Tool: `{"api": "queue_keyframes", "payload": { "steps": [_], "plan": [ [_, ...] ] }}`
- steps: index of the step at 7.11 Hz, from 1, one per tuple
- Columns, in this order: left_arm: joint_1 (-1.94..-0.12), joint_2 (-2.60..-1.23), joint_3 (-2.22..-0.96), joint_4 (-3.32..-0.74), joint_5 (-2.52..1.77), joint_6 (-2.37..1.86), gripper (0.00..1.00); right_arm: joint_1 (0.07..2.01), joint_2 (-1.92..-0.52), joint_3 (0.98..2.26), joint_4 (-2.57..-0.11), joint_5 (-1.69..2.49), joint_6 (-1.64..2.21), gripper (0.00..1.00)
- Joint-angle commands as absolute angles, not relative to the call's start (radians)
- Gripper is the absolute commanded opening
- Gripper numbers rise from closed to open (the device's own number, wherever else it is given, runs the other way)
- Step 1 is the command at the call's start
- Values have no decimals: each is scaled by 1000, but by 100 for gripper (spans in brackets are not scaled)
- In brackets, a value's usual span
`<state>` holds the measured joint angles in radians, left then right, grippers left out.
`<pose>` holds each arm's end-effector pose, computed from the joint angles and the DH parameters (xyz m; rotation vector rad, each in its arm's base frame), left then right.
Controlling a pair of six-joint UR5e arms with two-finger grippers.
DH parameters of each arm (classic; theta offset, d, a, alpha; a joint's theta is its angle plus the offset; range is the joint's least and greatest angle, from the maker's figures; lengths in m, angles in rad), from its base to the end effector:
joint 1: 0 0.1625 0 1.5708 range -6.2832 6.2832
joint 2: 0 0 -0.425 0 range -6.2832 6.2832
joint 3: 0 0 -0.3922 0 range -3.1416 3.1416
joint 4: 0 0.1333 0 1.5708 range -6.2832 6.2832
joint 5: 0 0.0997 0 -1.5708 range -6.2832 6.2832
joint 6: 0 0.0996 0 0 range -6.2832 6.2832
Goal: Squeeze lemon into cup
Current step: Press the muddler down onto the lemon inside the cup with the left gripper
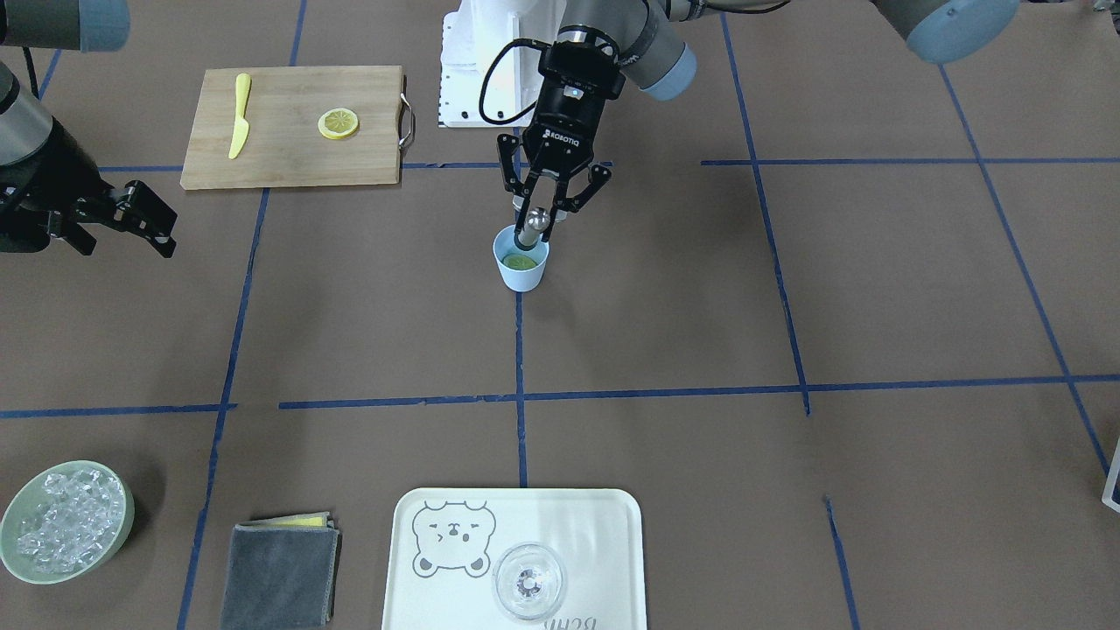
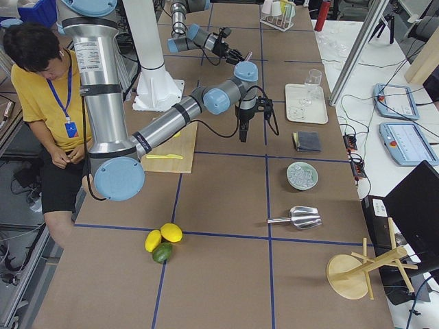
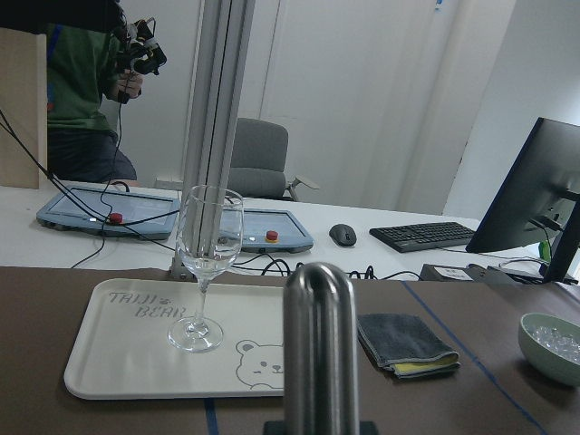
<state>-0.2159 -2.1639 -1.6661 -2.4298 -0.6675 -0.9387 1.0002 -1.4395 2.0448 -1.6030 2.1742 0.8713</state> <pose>0.5451 -0.3361 0.1675 1.2135 0.9932 -0.3696 -0.2089 -0.4676 0.3755 0.0300 -0.8066 0.1114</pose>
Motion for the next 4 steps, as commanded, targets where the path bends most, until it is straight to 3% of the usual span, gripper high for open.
{"api": "queue_keyframes", "payload": {
  "steps": [1, 4],
  "plan": [
    [-187, -2167, -1622, -2436, -657, -946, 0, 1000, -1439, 2045, -1603, 2175, 871, 100],
    [-175, -2169, -1572, -2444, -657, -951, 0, 1000, -1440, 2043, -1603, 2175, 871, 100]
  ]
}}
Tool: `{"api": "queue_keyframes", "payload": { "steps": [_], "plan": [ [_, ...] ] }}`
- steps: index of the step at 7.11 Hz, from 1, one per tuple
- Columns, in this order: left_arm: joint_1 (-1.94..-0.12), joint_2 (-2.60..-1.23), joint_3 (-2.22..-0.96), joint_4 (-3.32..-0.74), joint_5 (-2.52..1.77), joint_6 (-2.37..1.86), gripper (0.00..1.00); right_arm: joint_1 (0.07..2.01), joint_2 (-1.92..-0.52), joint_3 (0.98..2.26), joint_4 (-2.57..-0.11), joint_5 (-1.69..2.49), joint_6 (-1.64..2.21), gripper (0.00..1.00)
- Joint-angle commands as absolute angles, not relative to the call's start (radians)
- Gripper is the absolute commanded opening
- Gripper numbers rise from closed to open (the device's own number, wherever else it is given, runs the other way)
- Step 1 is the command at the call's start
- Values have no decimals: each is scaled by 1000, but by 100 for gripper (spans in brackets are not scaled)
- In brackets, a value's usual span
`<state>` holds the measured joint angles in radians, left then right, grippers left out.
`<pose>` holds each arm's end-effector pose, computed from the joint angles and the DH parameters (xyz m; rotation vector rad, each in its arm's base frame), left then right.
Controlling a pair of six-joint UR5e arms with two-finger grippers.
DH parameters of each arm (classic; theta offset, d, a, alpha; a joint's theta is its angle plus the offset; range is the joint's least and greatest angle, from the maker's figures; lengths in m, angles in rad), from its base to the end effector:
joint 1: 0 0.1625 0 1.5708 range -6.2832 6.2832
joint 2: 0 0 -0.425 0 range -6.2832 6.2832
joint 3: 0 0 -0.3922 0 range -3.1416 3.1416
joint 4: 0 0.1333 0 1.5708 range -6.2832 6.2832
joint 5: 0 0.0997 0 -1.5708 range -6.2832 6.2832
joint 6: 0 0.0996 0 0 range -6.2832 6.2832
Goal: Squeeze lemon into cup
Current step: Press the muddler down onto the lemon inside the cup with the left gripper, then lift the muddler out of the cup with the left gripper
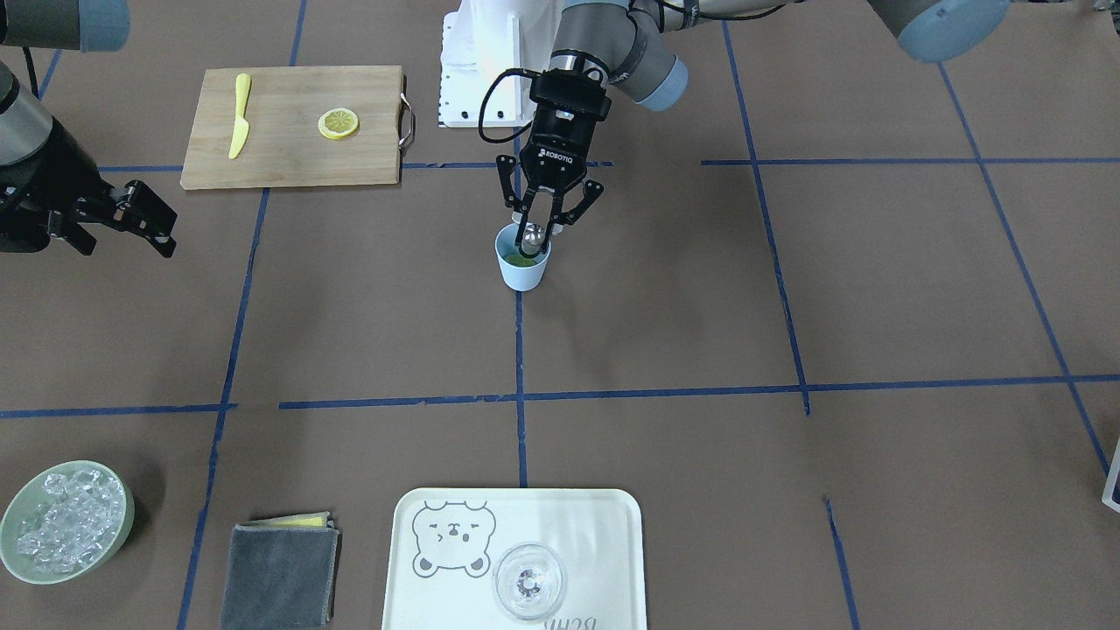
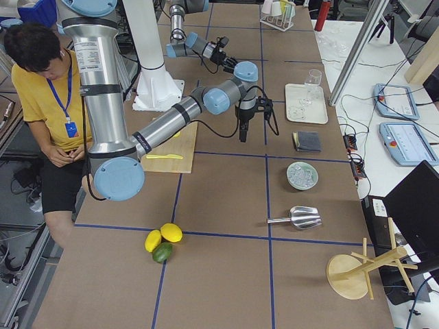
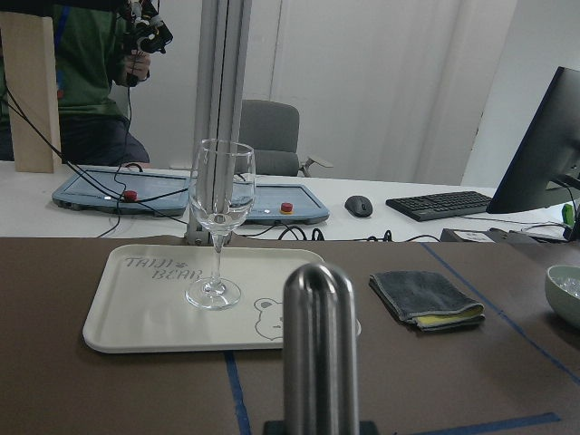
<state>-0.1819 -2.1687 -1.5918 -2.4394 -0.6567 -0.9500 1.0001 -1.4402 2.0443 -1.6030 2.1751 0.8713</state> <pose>0.5788 -0.3222 0.1919 1.1902 0.9596 -0.3281 -0.2090 -0.4675 0.3761 0.0284 -0.8065 0.1114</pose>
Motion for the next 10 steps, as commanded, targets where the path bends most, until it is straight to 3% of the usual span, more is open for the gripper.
{"api": "queue_keyframes", "payload": {
  "steps": [1, 4, 8, 10],
  "plan": [
    [-175, -2171, -1563, -2460, -657, -951, 0, 1000, -1442, 2043, -1603, 2175, 873, 100],
    [-175, -2181, -1569, -2465, -657, -942, 0, 1002, -1442, 2046, -1603, 2175, 873, 100],
    [-216, -2169, -1858, -2525, -778, -716, 0, 1022, -1450, 2054, -1603, 2178, 873, 100],
    [-304, -2088, -1905, -2455, -938, -716, 0, 1026, -1457, 2059, -1601, 2178, 871, 100]
  ]
}}
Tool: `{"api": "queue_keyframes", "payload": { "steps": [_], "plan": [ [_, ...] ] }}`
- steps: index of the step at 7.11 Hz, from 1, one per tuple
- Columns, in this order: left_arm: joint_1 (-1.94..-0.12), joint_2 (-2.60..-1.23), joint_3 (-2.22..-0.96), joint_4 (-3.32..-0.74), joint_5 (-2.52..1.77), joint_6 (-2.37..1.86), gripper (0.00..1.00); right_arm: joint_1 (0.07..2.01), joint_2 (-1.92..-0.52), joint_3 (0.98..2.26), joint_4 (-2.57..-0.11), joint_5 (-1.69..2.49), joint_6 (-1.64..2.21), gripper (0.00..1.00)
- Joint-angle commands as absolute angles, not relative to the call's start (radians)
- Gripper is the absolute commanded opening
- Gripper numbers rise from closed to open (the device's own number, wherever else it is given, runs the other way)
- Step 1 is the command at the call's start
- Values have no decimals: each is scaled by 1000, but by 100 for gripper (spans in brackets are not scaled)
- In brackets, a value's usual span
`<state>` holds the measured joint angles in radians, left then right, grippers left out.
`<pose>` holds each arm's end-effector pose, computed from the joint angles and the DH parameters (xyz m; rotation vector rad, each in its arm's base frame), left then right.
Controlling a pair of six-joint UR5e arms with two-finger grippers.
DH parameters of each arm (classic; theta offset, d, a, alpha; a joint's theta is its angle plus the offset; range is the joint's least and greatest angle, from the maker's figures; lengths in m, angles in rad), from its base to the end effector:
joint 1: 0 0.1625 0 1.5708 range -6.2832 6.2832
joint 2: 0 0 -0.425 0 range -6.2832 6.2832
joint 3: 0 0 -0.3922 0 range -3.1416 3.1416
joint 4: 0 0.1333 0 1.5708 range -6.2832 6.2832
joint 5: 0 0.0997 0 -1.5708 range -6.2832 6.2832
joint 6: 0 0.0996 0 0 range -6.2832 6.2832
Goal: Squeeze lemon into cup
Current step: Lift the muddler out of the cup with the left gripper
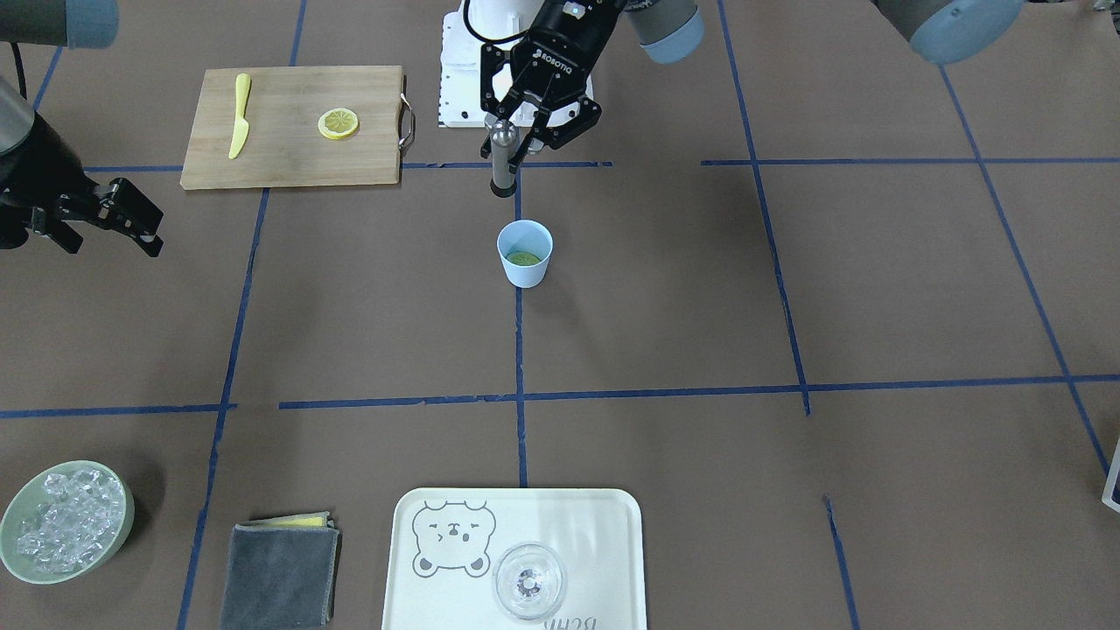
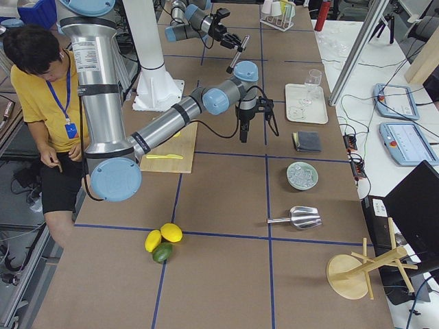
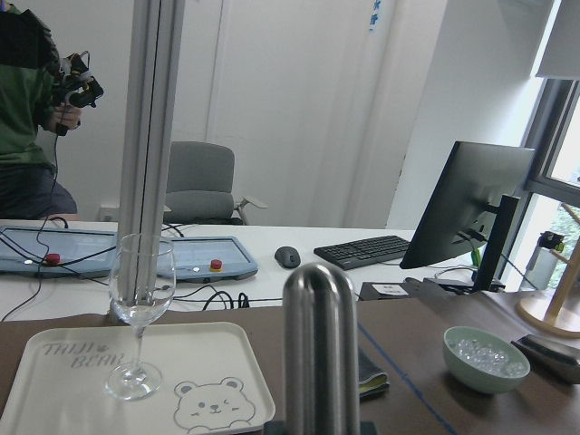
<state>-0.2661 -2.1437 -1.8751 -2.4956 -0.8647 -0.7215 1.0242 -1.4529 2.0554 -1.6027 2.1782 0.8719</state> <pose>0.4613 -0.3309 0.1036 1.3056 1.1664 -0.2105 -0.1952 -0.4679 0.3773 0.0348 -0.8078 0.1342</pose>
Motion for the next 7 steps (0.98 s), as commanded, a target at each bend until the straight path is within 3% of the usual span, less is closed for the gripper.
{"api": "queue_keyframes", "payload": {
  "steps": [1, 5, 7],
  "plan": [
    [-307, -2015, -1949, -2418, -975, -716, 0, 1025, -1459, 2056, -1601, 2177, 870, 100],
    [-761, -1923, -1959, -1913, -1836, -730, 0, 1025, -1466, 2066, -1601, 2174, 873, 100],
    [-894, -1707, -1924, -1893, -2099, -726, 0, 1025, -1471, 2060, -1601, 2174, 870, 100]
  ]
}}
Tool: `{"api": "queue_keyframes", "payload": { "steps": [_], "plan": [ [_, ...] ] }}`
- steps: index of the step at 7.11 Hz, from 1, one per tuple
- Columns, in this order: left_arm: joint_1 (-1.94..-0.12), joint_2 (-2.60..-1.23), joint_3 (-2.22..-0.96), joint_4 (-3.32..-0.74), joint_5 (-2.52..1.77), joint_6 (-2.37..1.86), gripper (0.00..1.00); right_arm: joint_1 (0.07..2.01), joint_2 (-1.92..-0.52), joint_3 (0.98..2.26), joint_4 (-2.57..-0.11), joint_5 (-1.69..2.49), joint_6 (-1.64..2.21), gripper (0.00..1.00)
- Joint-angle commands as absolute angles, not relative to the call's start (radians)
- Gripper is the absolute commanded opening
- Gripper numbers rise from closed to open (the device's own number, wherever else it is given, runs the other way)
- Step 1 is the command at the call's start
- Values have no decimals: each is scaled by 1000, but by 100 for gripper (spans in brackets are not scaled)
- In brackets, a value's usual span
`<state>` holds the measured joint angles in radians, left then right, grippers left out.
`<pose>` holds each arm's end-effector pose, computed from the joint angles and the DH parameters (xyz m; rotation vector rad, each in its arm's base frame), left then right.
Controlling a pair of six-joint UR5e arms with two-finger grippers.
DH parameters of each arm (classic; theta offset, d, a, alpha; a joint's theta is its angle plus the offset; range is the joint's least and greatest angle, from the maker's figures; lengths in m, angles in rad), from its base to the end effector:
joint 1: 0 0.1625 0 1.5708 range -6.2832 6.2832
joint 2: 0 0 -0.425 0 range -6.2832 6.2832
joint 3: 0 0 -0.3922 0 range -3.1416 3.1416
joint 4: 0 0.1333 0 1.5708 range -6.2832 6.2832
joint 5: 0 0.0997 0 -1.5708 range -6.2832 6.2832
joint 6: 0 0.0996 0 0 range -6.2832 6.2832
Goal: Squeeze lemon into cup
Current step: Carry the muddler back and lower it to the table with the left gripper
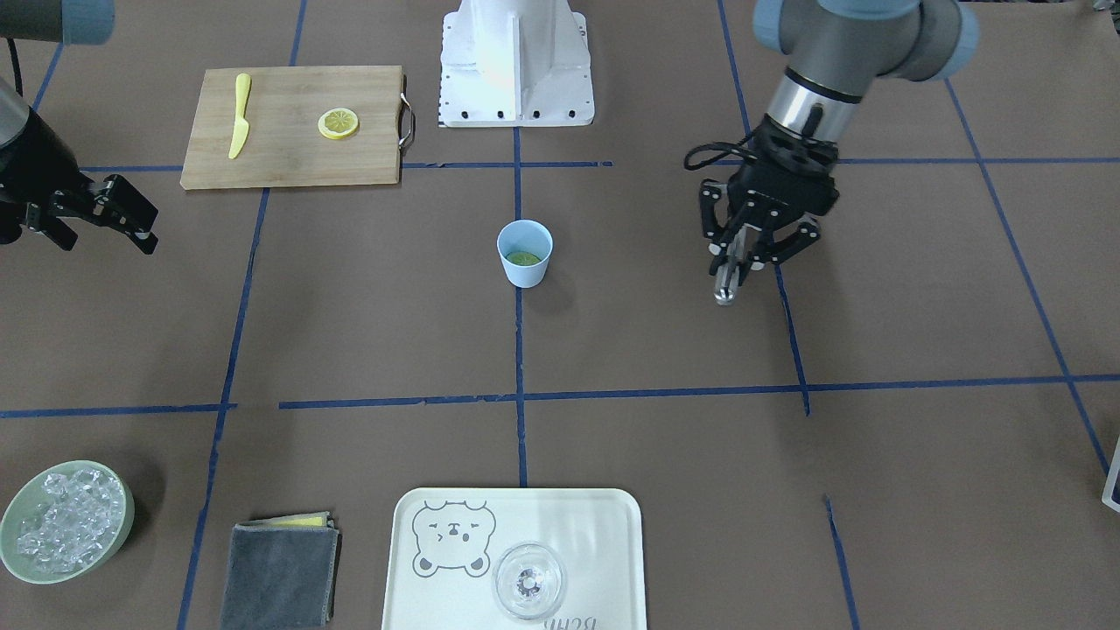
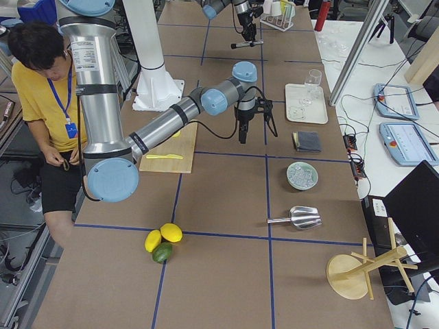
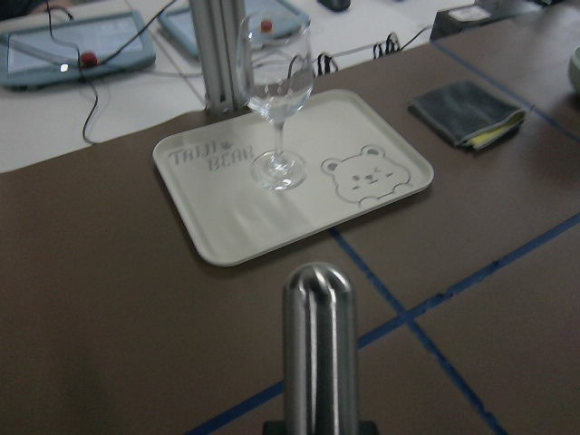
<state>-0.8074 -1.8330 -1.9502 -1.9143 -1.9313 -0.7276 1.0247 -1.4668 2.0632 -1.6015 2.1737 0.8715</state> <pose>0.3143 -0.4704 0.3067 0.4916 0.9043 0.2101 -0.1923 -0.4644 0.3807 0.0344 -0.8018 0.1373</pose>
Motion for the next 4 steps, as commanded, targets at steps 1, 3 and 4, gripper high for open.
{"api": "queue_keyframes", "payload": {
  "steps": [1, 3, 4],
  "plan": [
    [-943, -1662, -1857, -1876, -2220, -724, 0, 1026, -1488, 2054, -1603, 2177, 841, 100],
    [-940, -1609, -1757, -1881, -2255, -735, 0, 1096, -1508, 2025, -1606, 2242, 769, 100],
    [-939, -1614, -1721, -1881, -2258, -742, 0, 1124, -1514, 2014, -1609, 2285, 735, 100]
  ]
}}
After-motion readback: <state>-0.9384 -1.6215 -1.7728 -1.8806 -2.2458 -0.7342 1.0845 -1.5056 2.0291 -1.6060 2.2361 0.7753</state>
